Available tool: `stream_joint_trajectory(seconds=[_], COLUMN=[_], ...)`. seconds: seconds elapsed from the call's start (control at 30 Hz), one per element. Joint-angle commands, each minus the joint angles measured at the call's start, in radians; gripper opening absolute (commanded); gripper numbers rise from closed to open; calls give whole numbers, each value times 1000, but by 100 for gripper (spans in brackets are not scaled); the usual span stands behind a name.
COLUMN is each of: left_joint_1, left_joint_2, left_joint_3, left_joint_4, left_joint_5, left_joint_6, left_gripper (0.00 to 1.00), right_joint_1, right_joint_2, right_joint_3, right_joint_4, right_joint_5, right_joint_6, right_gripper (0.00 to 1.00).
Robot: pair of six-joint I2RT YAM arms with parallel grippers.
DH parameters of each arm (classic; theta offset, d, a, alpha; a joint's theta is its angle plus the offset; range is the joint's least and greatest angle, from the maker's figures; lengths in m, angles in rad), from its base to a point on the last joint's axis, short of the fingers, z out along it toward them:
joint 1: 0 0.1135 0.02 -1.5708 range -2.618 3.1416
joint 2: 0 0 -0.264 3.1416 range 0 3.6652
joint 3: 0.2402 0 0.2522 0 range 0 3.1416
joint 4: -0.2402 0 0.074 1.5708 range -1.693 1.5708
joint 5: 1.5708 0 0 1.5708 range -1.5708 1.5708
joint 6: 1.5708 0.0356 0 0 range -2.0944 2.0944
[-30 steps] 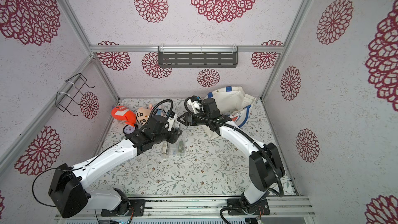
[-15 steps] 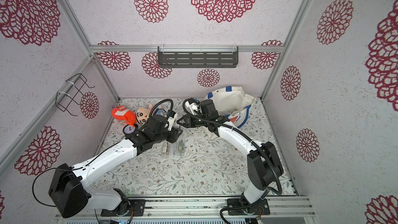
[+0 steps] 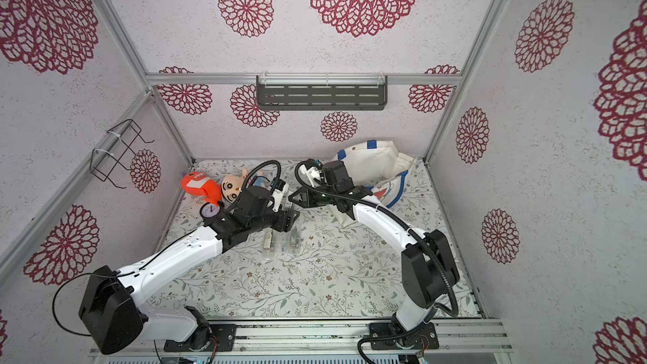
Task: Put the compass set into the canvas bag
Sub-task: Pick up the compass set at the center of the board, then place the compass set in the canvas bag.
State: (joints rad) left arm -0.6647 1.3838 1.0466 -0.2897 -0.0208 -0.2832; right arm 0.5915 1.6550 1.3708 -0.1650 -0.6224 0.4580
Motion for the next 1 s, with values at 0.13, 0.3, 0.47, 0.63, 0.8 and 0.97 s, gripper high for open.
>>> stream_joint_trajectory(seconds=[0.13,0.3,0.47,0.63,0.8,0.97], left_joint_1=[10,17,23,36,37,37], left_joint_2=[-67,-94,-118,-112,-112,-139], left_joint_3=[-58,-90,-109,-110,-120,-141], left_joint_4=[10,9,19,19,21,25], left_joint_5=[-31,-18,8,14,71,121], left_joint_6=[-10,-20,-28,-33,-31,-7], left_gripper=[86,86,86,86,86,86], right_joint_1=[-66,-164,-282,-395,-495,-513], right_joint_2=[-78,-120,-172,-208,-187,-116], right_joint_3=[103,157,221,233,195,189], right_joint_4=[-101,-139,-169,-170,-135,-146], right_joint_5=[88,119,176,271,362,425], right_joint_6=[-109,-138,-160,-194,-193,-203], right_gripper=[4,3,0,0,0,0])
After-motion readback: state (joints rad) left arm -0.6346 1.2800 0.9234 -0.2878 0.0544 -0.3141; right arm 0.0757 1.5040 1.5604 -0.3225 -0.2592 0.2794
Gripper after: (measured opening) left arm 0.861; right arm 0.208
